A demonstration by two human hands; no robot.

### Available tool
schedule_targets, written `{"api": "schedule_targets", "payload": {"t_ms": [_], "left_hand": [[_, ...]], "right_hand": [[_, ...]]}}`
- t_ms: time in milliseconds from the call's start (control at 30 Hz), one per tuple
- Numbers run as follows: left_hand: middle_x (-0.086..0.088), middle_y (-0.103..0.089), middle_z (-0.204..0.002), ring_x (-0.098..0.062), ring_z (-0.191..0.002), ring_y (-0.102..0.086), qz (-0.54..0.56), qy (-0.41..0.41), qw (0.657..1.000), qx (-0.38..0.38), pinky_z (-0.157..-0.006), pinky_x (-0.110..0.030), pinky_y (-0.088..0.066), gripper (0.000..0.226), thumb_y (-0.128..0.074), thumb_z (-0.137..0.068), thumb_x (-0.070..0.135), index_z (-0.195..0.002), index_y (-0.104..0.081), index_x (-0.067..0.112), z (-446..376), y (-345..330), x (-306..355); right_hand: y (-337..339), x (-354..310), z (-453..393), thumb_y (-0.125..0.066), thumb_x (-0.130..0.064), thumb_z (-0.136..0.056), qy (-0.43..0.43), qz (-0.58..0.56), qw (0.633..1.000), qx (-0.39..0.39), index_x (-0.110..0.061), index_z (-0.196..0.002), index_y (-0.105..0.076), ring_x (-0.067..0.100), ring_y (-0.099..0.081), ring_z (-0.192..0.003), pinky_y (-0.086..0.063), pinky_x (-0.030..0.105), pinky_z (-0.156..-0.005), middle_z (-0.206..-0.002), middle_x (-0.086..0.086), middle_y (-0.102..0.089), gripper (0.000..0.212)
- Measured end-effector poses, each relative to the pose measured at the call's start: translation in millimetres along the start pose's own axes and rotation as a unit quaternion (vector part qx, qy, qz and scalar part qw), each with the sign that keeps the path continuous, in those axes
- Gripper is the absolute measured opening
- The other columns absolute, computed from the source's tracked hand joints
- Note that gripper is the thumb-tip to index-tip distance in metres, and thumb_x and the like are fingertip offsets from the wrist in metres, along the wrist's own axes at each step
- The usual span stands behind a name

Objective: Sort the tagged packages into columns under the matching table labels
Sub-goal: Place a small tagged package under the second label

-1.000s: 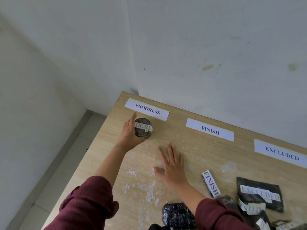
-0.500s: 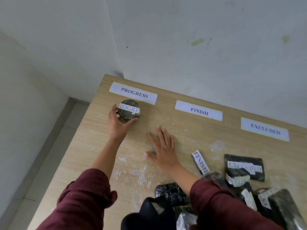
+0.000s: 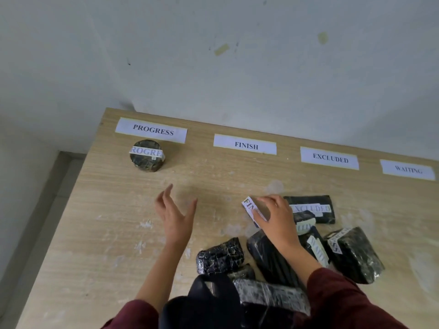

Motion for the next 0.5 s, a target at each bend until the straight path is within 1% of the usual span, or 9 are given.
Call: {"api": "schedule_targets", "payload": {"t_ms": [100, 167, 200, 267, 333, 367, 400, 433, 500], "left_hand": [[-0.015, -0.031, -0.135, -0.027, -0.129, -0.029, -0.018, -0.023, 0.999, -0.038, -0.101, -0.032, -0.029, 0.062, -0.066, -0.086, 0.026, -0.138, -0.035, 0.011, 13, -16, 2], [-0.014, -0.031, -0.137, -0.028, -0.131, -0.028, -0.043, -0.044, 0.996, -0.066, -0.104, -0.038, -0.032, 0.061, -0.064, -0.088, 0.027, -0.139, -0.035, 0.011, 17, -27, 4], [-0.014, -0.030, -0.140, -0.029, -0.133, -0.027, -0.061, -0.054, 0.994, -0.078, -0.107, -0.042, -0.031, 0.061, -0.061, -0.089, 0.029, -0.140, -0.034, 0.010, 19, -32, 6], [-0.014, -0.026, -0.148, -0.029, -0.140, -0.020, -0.115, -0.070, 0.985, -0.103, -0.115, -0.047, -0.026, 0.066, -0.051, -0.092, 0.041, -0.144, -0.027, 0.009, 19, -44, 8], [-0.013, -0.011, -0.158, -0.028, -0.147, -0.004, -0.185, -0.085, 0.969, -0.140, -0.120, -0.047, -0.009, 0.080, -0.035, -0.089, 0.057, -0.150, -0.013, 0.009, 15, -58, 10], [-0.012, -0.001, -0.160, -0.028, -0.148, 0.006, -0.215, -0.086, 0.960, -0.159, -0.121, -0.045, 0.001, 0.085, -0.033, -0.089, 0.061, -0.152, -0.004, 0.011, 11, -66, 11], [-0.011, 0.011, -0.160, -0.027, -0.147, 0.016, -0.240, -0.085, 0.951, -0.177, -0.119, -0.045, 0.009, 0.089, -0.036, -0.089, 0.062, -0.152, 0.005, 0.013, 8, -73, 12], [-0.009, 0.020, -0.158, -0.027, -0.145, 0.022, -0.259, -0.082, 0.943, -0.192, -0.117, -0.046, 0.014, 0.094, -0.040, -0.088, 0.064, -0.150, 0.012, 0.016, 4, -80, 13], [-0.007, 0.034, -0.152, -0.026, -0.141, 0.031, -0.288, -0.071, 0.930, -0.218, -0.113, -0.050, 0.020, 0.106, -0.042, -0.079, 0.073, -0.147, 0.022, 0.023, -4, -89, 14]], "right_hand": [[-2, 7, 9, -0.062, -0.045, -0.089, -0.017, 0.008, 0.999, -0.026, -0.021, -0.120, -0.067, 0.017, -0.045, -0.123, -0.037, 0.035, -0.105, -0.126, -0.003, -0.055, 0.040], [-3, 3, 13, -0.065, -0.043, -0.088, 0.000, 0.020, 0.999, -0.029, -0.023, -0.115, -0.069, 0.017, -0.047, -0.121, -0.035, 0.034, -0.102, -0.123, -0.004, -0.058, 0.035], [-4, 0, 14, -0.066, -0.043, -0.087, 0.013, 0.026, 0.999, -0.022, -0.024, -0.111, -0.068, 0.018, -0.050, -0.117, -0.037, 0.034, -0.098, -0.118, -0.006, -0.060, 0.031], [-4, -7, 13, -0.067, -0.041, -0.085, 0.030, 0.030, 0.999, -0.011, -0.029, -0.104, -0.063, 0.017, -0.055, -0.103, -0.039, 0.031, -0.088, -0.103, -0.011, -0.064, 0.022], [-6, -10, 7, -0.065, -0.038, -0.087, 0.028, 0.005, 0.999, -0.017, -0.033, -0.103, -0.059, 0.011, -0.057, -0.094, -0.043, 0.027, -0.081, -0.096, -0.015, -0.066, 0.017], [-6, -11, 2, -0.065, -0.034, -0.088, 0.017, -0.041, 0.999, -0.022, -0.032, -0.104, -0.060, 0.007, -0.058, -0.092, -0.047, 0.025, -0.080, -0.097, -0.015, -0.066, 0.017], [-6, -10, -6, -0.065, -0.028, -0.089, -0.008, -0.113, 0.993, -0.025, -0.028, -0.106, -0.061, 0.005, -0.060, -0.090, -0.052, 0.025, -0.077, -0.101, -0.013, -0.067, 0.018], [-5, -8, -16, -0.065, -0.023, -0.089, -0.045, -0.199, 0.979, -0.023, -0.024, -0.107, -0.062, 0.005, -0.062, -0.087, -0.055, 0.025, -0.074, -0.104, -0.009, -0.067, 0.018], [-3, -2, -38, -0.064, -0.017, -0.091, -0.134, -0.336, 0.932, -0.012, -0.018, -0.110, -0.065, 0.011, -0.066, -0.078, -0.058, 0.023, -0.066, -0.106, 0.001, -0.067, 0.019]]}}
Point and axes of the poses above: each hand's wrist, its own z-axis away from the middle knuckle, its own y-axis out of the back of the hand, x = y × z, the point moved 5 cm from there along -z, towards the middle knuckle
